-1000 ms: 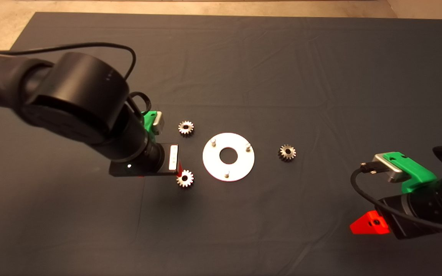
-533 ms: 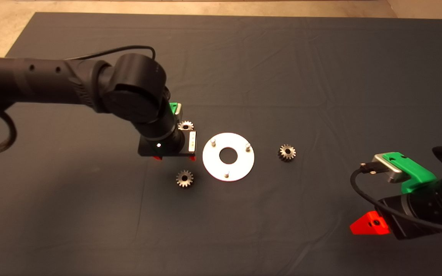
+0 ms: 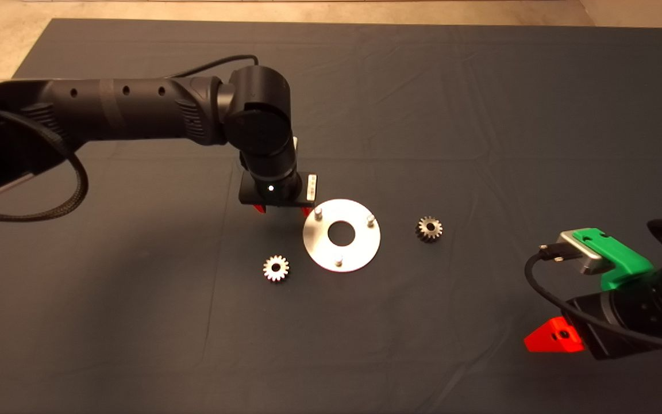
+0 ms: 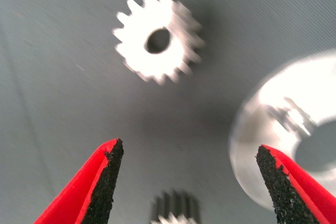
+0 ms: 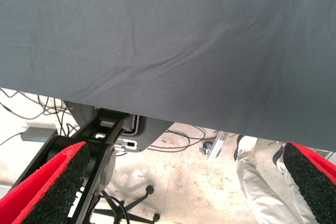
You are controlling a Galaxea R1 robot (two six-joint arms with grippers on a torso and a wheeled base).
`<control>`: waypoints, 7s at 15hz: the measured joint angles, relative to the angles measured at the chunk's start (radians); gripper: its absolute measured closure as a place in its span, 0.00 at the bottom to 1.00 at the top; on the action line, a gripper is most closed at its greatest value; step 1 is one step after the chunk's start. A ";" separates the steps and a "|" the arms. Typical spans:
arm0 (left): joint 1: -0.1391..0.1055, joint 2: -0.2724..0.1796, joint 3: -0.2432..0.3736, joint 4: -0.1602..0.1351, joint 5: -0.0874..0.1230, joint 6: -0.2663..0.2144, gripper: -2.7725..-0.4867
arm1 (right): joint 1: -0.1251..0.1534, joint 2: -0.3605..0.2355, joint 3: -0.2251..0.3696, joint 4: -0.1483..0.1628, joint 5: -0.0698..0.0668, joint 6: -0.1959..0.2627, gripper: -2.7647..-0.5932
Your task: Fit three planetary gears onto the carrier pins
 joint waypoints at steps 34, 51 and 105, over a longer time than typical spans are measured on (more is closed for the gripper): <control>0.039 0.090 -0.339 0.010 0.004 0.215 0.26 | -0.003 0.004 0.000 0.000 0.000 0.000 0.01; 0.038 0.121 -0.376 -0.002 0.014 0.222 0.49 | -0.003 0.006 0.000 0.000 0.000 0.000 0.00; 0.031 0.109 -0.453 -0.185 -0.035 0.133 0.85 | -0.014 0.006 0.000 0.000 0.000 0.000 0.01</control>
